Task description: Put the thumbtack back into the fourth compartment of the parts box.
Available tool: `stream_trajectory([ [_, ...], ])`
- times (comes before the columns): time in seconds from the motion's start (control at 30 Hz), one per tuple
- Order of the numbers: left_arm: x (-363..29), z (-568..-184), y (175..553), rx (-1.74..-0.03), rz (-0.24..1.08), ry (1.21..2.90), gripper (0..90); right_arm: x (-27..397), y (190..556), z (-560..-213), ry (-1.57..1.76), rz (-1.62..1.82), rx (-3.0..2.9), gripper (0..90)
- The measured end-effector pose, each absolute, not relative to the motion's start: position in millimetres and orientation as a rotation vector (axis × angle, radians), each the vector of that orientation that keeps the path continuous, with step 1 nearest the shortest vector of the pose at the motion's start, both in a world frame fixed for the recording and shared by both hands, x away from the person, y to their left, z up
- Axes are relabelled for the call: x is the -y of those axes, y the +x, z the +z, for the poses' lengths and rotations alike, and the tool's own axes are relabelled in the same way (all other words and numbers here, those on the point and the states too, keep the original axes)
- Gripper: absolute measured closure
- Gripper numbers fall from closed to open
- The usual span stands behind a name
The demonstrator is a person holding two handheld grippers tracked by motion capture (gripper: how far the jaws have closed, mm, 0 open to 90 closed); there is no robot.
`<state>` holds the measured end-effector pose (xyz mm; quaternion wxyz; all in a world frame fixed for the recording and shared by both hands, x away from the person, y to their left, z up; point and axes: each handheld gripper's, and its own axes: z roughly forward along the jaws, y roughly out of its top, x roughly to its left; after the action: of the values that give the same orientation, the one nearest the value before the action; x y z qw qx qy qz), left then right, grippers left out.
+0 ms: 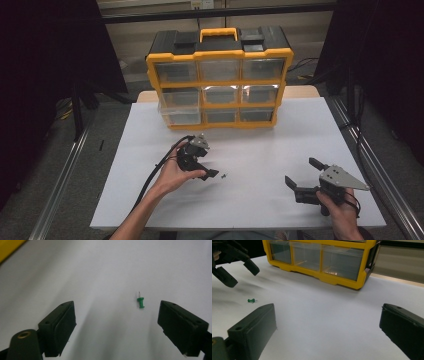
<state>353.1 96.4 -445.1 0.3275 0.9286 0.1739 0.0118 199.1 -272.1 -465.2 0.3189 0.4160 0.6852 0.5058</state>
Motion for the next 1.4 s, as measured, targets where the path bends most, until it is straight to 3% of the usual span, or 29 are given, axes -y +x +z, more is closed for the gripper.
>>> stream_trajectory([
  [0.43, -71, -452, 358, -0.376, -0.089, 2.523, 27.8, 271, 199, -466, 1.089, 1.335, -1.816, 0.8],
  [0.5, -68, -456, 357, -0.442, -0.133, 2.481, 32.6, 271, 199, -466, 1.091, 1.333, -1.814, 0.8],
  [0.63, -66, -457, 359, -0.394, -0.14, 2.528, 33.4, 271, 199, -466, 1.087, 1.334, -1.818, 0.8],
  [0.8, -59, -456, 360, -0.357, -0.157, 2.571, 45.4, 271, 199, -466, 1.087, 1.334, -1.82, 0.8],
  [1.4, -54, -457, 359, -0.267, -0.182, 2.629, 67.0, 271, 200, -466, 1.085, 1.334, -1.819, 0.8],
])
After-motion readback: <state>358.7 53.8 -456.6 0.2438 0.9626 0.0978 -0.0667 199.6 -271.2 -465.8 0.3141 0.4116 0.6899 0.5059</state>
